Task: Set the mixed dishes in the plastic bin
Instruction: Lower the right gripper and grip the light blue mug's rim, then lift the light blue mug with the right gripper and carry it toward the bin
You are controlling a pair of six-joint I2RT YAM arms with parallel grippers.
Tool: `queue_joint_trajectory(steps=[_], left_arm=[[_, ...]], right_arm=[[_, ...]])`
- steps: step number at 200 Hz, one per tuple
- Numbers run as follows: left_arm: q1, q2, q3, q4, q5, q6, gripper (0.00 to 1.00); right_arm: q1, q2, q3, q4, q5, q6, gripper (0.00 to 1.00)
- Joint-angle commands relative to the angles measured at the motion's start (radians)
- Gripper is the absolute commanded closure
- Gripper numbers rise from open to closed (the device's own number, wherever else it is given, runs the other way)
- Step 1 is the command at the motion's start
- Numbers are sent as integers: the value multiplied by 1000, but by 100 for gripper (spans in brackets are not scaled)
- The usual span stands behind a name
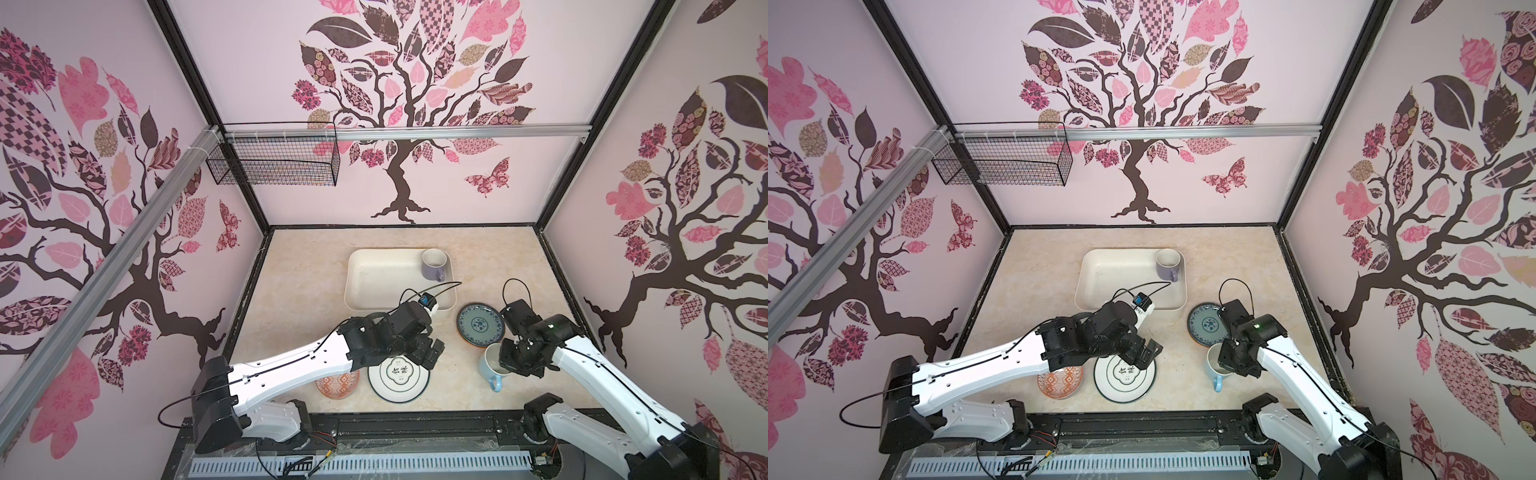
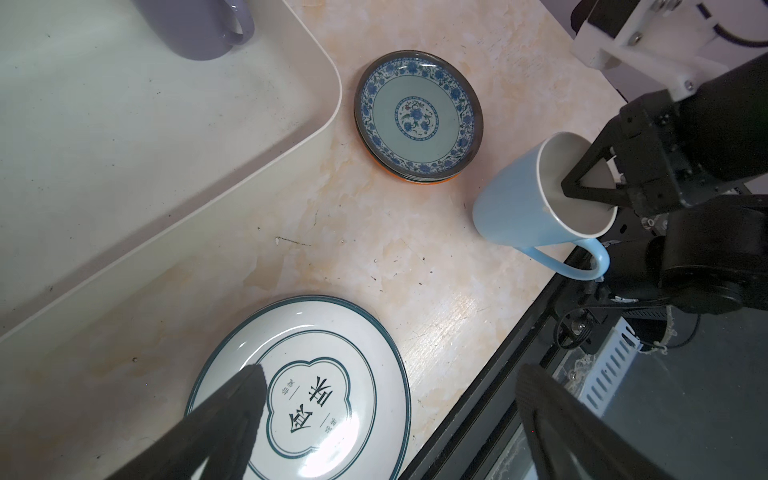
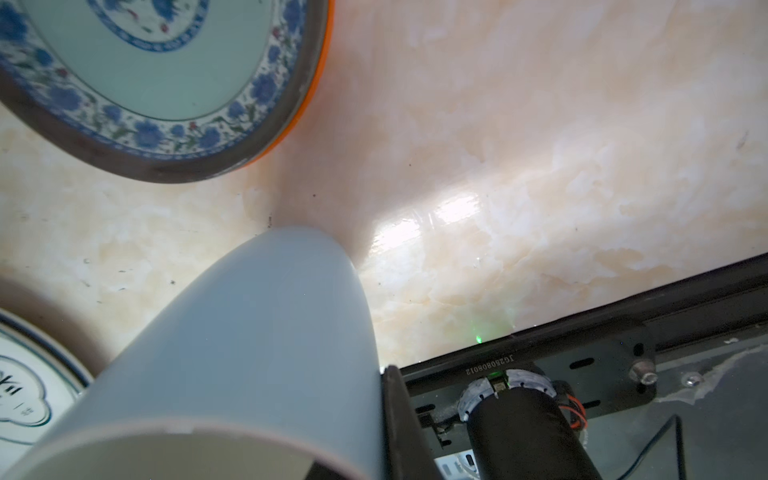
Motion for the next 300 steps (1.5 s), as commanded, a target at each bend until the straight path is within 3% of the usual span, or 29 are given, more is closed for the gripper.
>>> queue_joint_trajectory(steps=[1, 49, 166, 219, 300], left_arm=[[-2, -44, -33, -33, -35, 0, 2], [49, -105, -43, -83, -39, -2, 2], [201, -176, -63, -164, -80, 11, 2], [274, -193, -85, -135, -72, 3, 2], [298, -172, -90, -130, -59, 3, 2]], right_arm=[[4, 8, 93, -21, -14, -27, 100], [15, 140, 317, -18, -6, -87, 100], [45, 755, 881, 114, -76, -259, 98], [63, 948, 972, 136, -87, -288, 98], [61, 1063, 1020, 121, 21, -327, 98]])
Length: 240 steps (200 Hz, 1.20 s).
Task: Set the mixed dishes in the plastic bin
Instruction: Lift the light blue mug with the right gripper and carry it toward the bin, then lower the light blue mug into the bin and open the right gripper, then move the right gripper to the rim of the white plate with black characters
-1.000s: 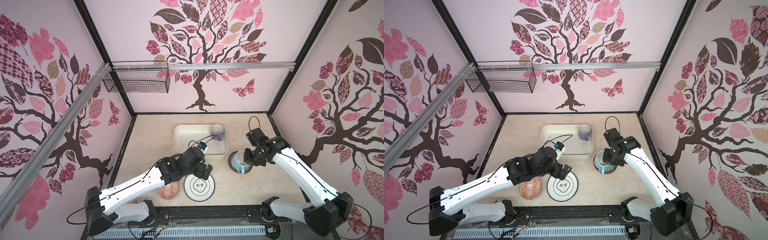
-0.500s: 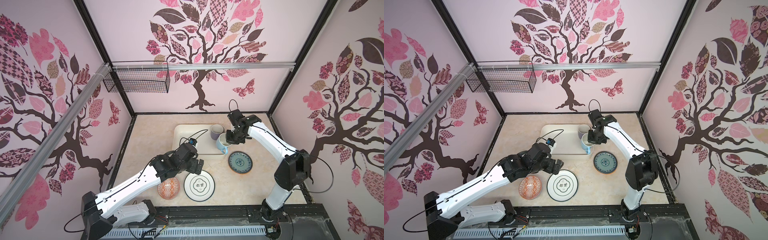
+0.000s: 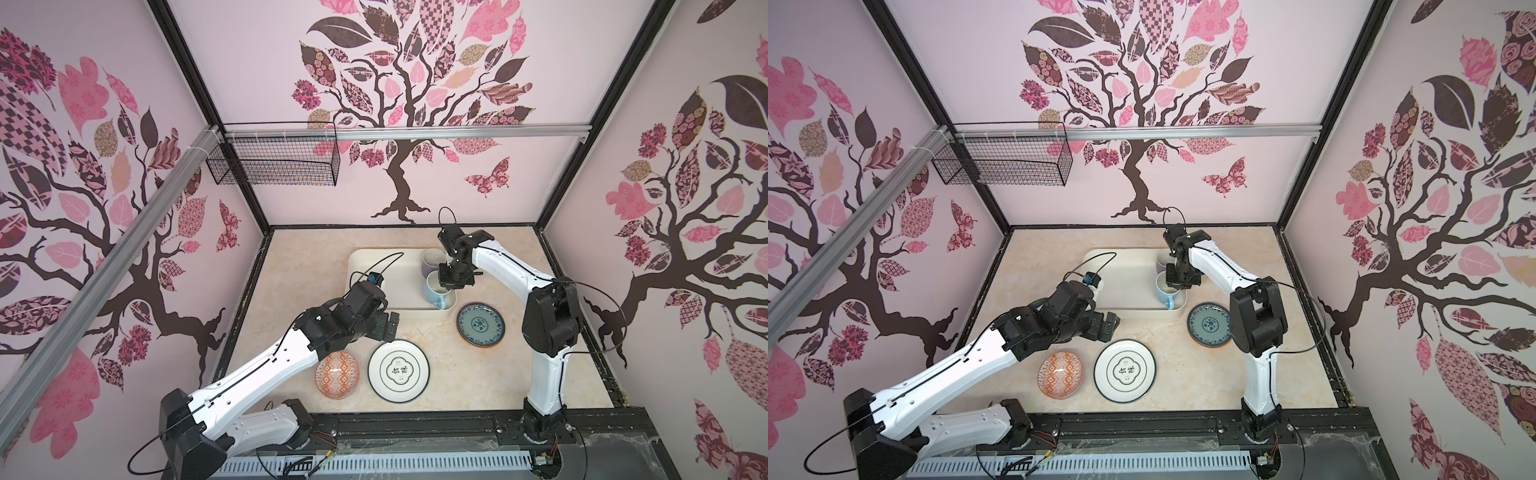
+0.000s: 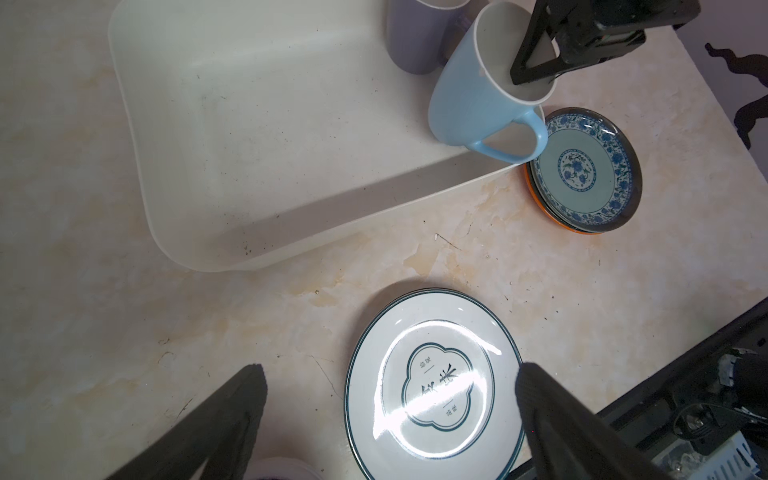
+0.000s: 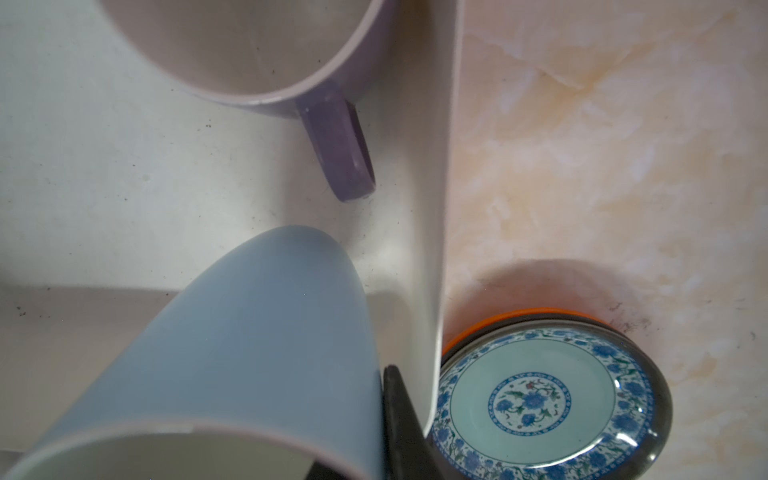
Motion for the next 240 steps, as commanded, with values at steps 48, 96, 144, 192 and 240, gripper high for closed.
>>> queue_joint_trajectory(steps=[48, 96, 144, 192, 240], left_arm=[[14, 14, -28, 23, 16, 3, 2], [16, 25, -27, 26, 34, 5, 2], [17, 36, -32, 21, 24, 0, 2], [16, 11, -76, 2, 43, -41, 2], [-166, 20, -161, 5, -3, -200, 3]], right_arm=[[0, 61, 71, -28, 76, -32, 83], [1, 64, 51, -21, 82, -43, 64], [0, -24, 75, -27, 102, -55, 55], [2, -249, 37, -34, 82, -56, 52], [71, -562, -359, 114, -43, -14, 50]])
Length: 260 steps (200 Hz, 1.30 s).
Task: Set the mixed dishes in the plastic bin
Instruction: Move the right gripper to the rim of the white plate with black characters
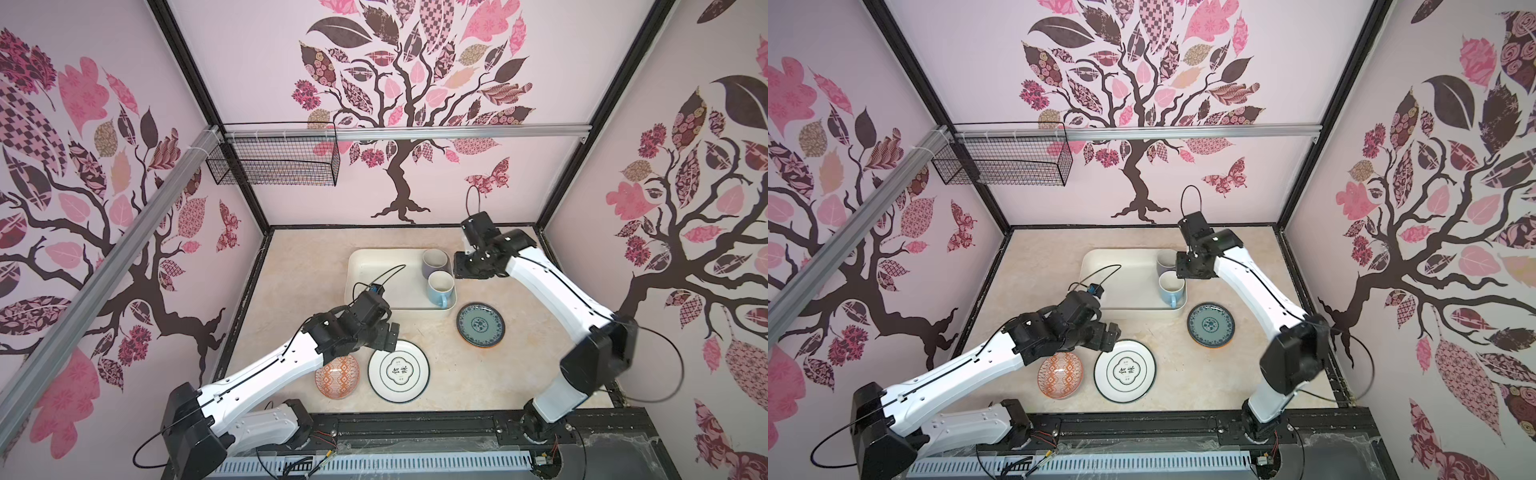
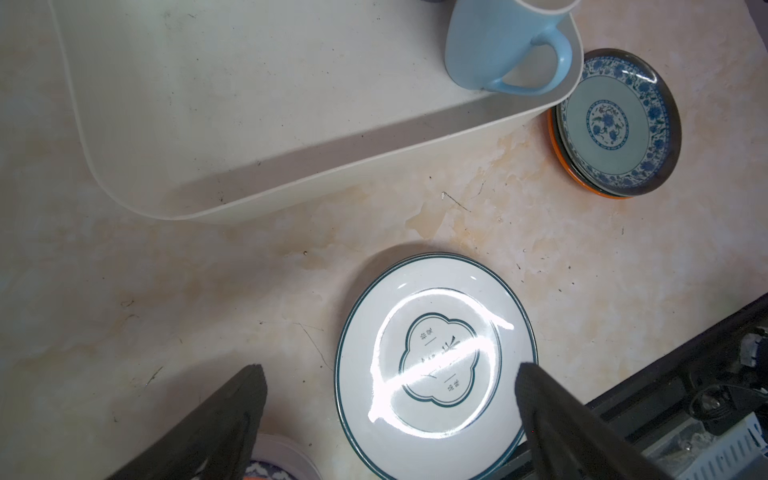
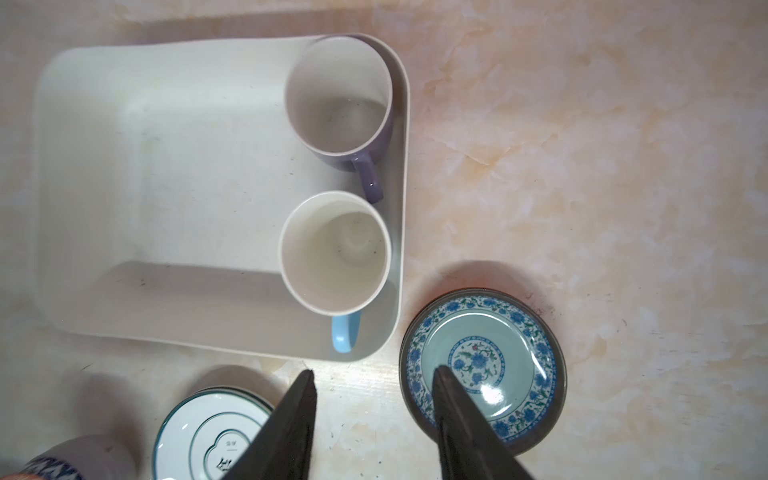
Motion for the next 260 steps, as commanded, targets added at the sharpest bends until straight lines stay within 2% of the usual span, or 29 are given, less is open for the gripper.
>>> queue_joint_trajectory(steps=[1, 29, 75, 128, 172, 221, 260], left_arm=[[-77, 11, -60, -1, -17, -109, 3], [-151, 28, -133, 37, -32, -213, 6], [-176, 49, -204, 101, -58, -311, 11], [-177, 140, -207, 94, -104, -381, 19], [-171, 211, -192, 73, -146, -392, 19], [-111, 219, -242, 115, -104, -396, 21], [-96, 222, -240, 109, -94, -385, 20]], right_arm=[[63, -117, -184, 50, -70, 27, 50], [176, -249, -452, 166, -137, 86, 51], [233, -402, -721, 292, -202, 156, 55], [250, -496, -837, 348, -238, 191, 57], [249, -493, -862, 382, -260, 188, 57], [250, -486, -902, 418, -281, 186, 57], [250, -482, -909, 430, -287, 182, 56]])
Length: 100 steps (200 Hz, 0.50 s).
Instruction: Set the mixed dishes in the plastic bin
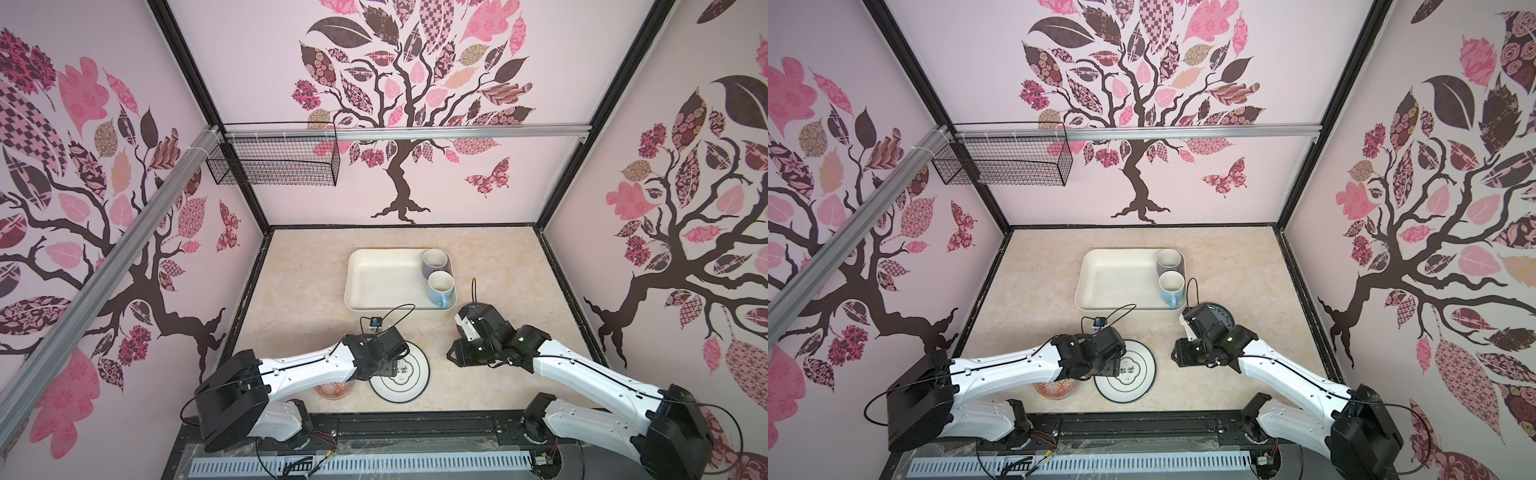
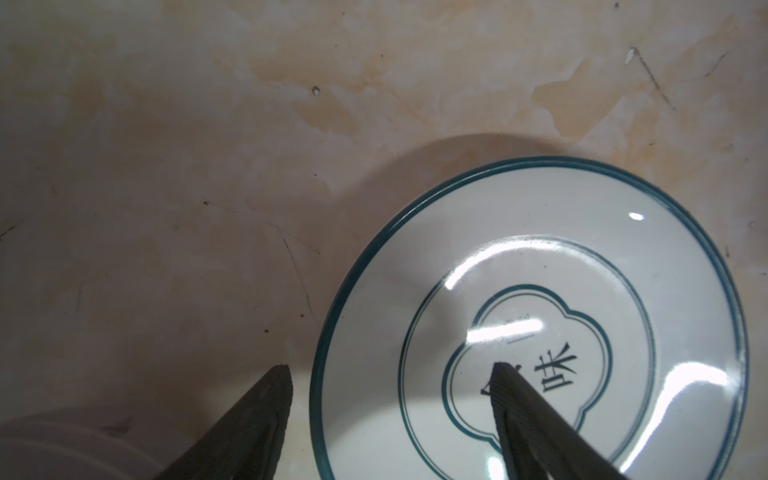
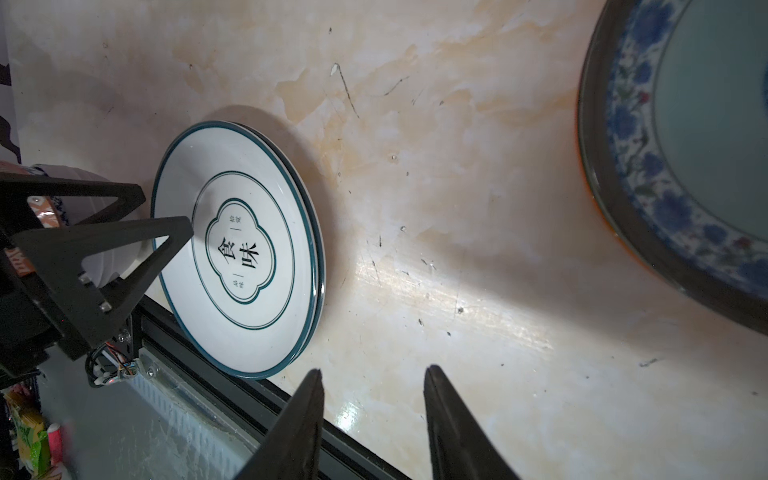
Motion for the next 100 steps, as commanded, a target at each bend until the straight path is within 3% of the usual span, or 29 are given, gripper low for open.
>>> queue_joint_trajectory(steps=[1, 100], left_arm=[[9, 8, -21, -19, 6, -3, 20], [36, 23, -10, -15, 29, 30, 20]], right_arm=[[6, 2, 7, 14, -12, -3, 57], [5, 3, 6, 19, -30, -7, 57]])
